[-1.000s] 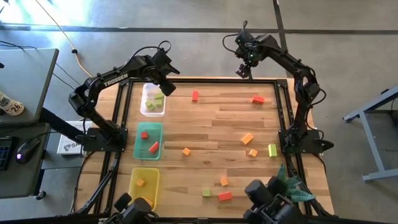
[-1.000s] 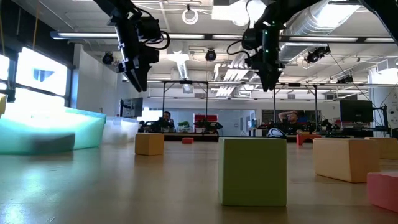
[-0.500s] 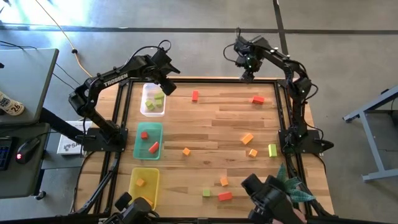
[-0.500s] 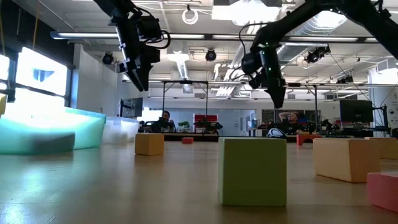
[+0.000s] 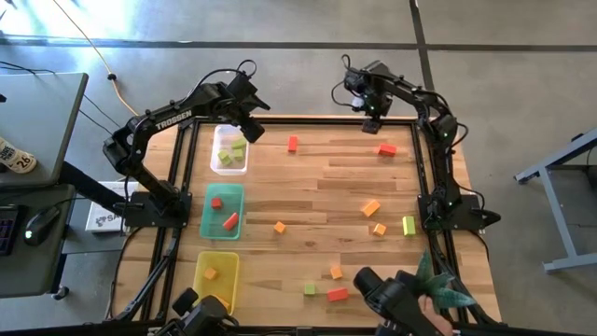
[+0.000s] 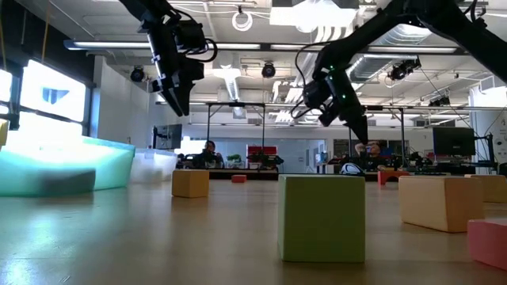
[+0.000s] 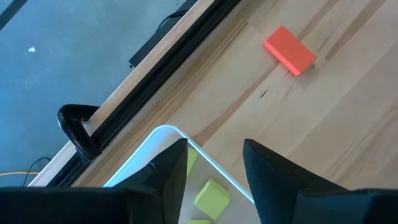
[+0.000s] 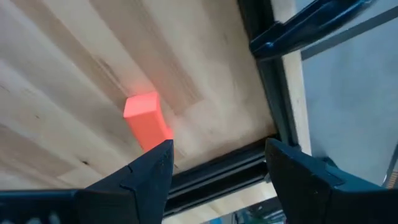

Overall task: Sort & place blocks by color
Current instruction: Put the orange rectangular block into the blue bin

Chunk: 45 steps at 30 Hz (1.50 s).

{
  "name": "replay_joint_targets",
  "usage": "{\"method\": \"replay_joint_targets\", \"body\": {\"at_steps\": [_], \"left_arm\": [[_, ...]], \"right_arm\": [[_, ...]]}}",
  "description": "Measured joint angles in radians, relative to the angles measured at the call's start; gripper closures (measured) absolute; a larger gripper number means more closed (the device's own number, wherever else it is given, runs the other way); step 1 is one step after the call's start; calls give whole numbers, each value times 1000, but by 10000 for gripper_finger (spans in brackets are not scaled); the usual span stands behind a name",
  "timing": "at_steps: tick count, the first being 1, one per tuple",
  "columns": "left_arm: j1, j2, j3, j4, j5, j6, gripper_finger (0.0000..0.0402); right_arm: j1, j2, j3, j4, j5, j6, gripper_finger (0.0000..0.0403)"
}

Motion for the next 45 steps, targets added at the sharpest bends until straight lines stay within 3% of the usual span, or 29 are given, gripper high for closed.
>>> {"method": "replay_joint_targets", "body": {"at_steps": [11,18,33,38,45], "left_arm": [[1,0,0,2,0,0,259],[1,0,0,2,0,0,259],[1,0,0,3,0,0,259],[1,0,0,6,0,0,259],[1,0,0,37,0,0,259]], "right_arm": [[50,34,-64,-29,7,27,164],[54,34,-153,-28,97,64,164],[71,34,-162,-27,25,48,164],[103,34,-162,-26,132,83,164],[128,34,-162,-27,139,161,164]]}}
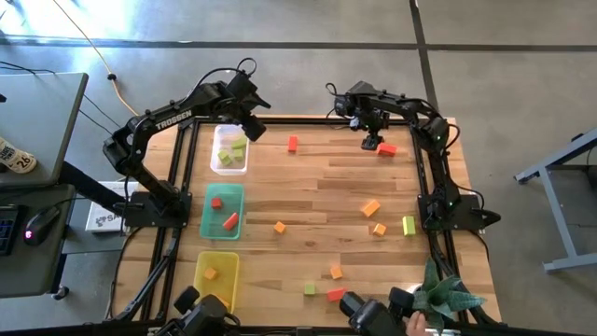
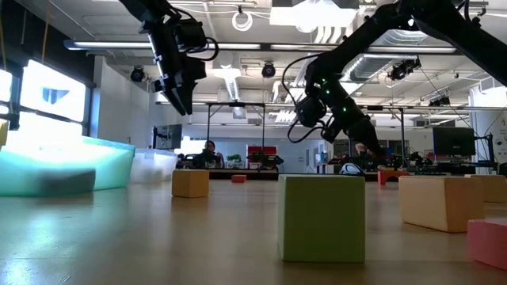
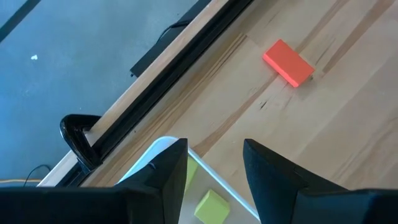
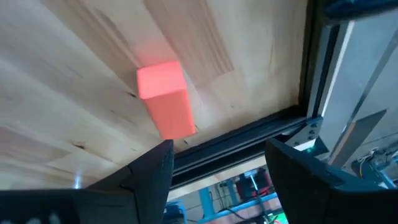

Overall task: Sort & place blocks by color
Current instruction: Put the orange rectangular block into the blue bin

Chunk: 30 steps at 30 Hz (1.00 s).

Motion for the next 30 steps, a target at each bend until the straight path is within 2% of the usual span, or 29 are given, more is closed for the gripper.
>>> {"method": "replay_joint_targets", "body": {"at_steps": [5,10,13,20,25,30], "left_arm": [[0,0,0,12,0,0,259],[0,0,0,12,0,0,259],[0,0,0,12,0,0,259],[0,0,0,12,0,0,259],[0,0,0,12,0,0,259],[0,0,0,13,0,0,259]], "right_arm": [[45,0,0,1,-9,10,164],[77,0,0,66,-141,13,164],[78,3,0,136,-164,33,164],[65,8,-106,182,-163,38,164],[66,8,-201,192,-77,34,164],[62,8,-247,206,-40,43,164]]}}
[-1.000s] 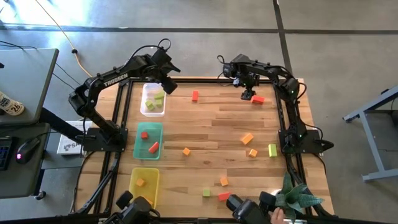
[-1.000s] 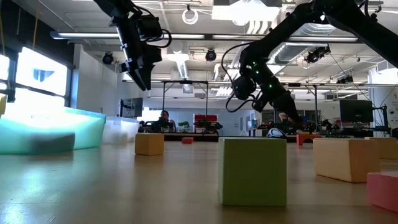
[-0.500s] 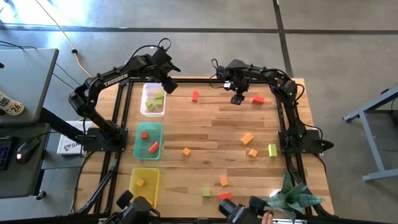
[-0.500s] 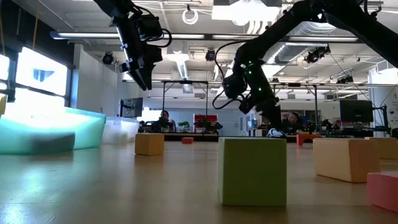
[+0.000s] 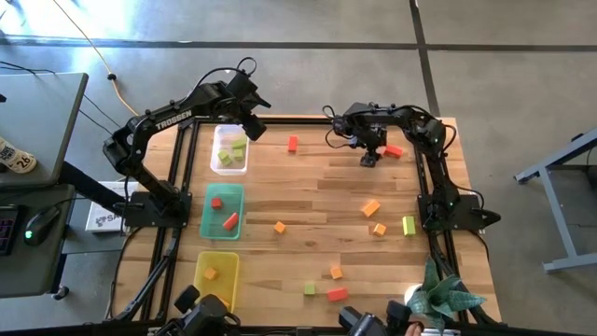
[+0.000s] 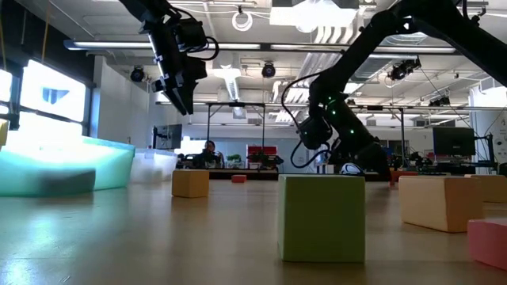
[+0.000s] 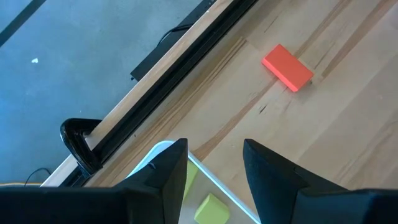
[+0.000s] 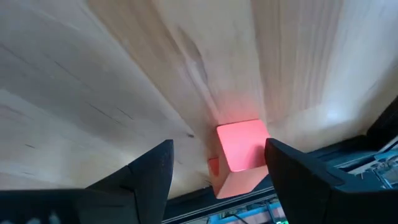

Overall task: Sort & place blocks by color
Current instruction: Put the orange rectangular block into the blue bin

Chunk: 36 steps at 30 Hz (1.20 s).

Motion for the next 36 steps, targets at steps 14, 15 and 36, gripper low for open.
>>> {"method": "replay_joint_targets", "body": {"at_steps": [14,15,36], "left_arm": [[0,0,0,0,0,0,259],[0,0,0,0,0,0,259],[0,0,0,1,0,0,259]], "right_arm": [[-35,0,20,-52,28,116,164],[-43,0,20,-63,11,122,164],[-80,0,19,-52,-68,113,221]]}}
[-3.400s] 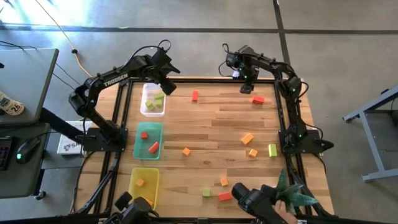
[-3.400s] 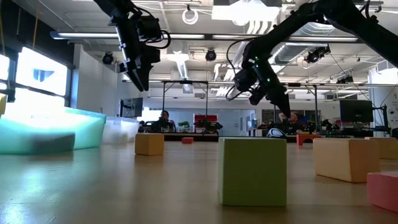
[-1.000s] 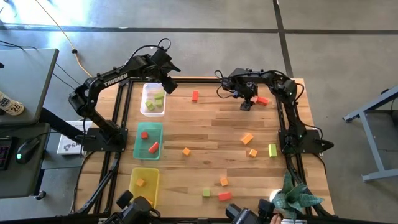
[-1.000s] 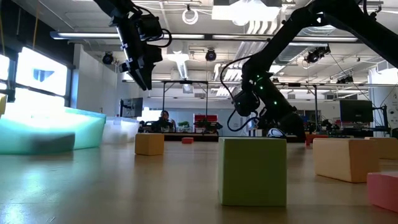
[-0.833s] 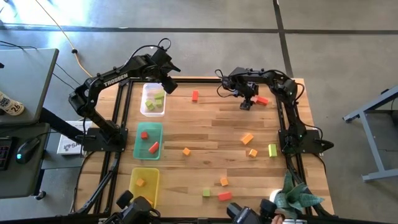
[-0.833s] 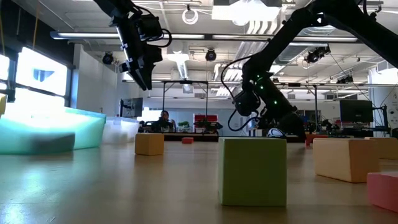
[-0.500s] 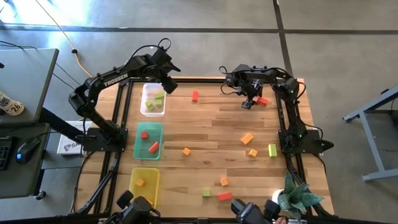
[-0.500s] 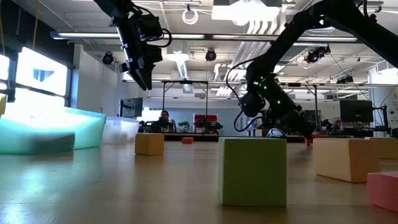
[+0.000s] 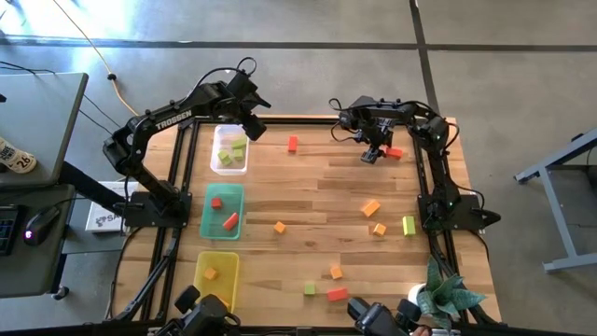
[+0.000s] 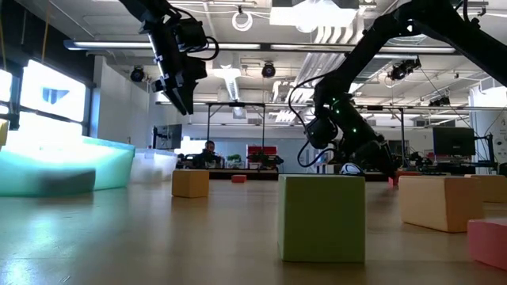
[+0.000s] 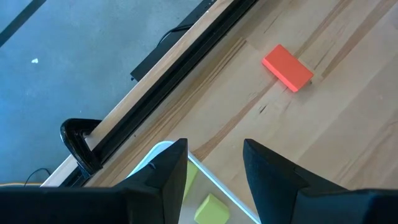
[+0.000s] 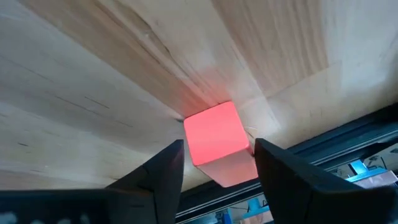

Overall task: Sort & place blocks by color
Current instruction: Put the orange rectangular block into the blue bin

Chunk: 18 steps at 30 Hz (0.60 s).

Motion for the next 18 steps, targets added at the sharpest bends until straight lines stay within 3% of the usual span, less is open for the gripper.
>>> {"method": "replay_joint_targets", "body": {"at_steps": [6,13,18], "left_arm": [[0,0,0,0,0,0,259],[0,0,0,0,0,0,259],[0,0,0,0,0,0,259]], "right_arm": [[-2,0,0,9,0,2,230],[-2,-1,0,6,-2,1,320],[-2,-1,0,7,-7,-8,299]]}}
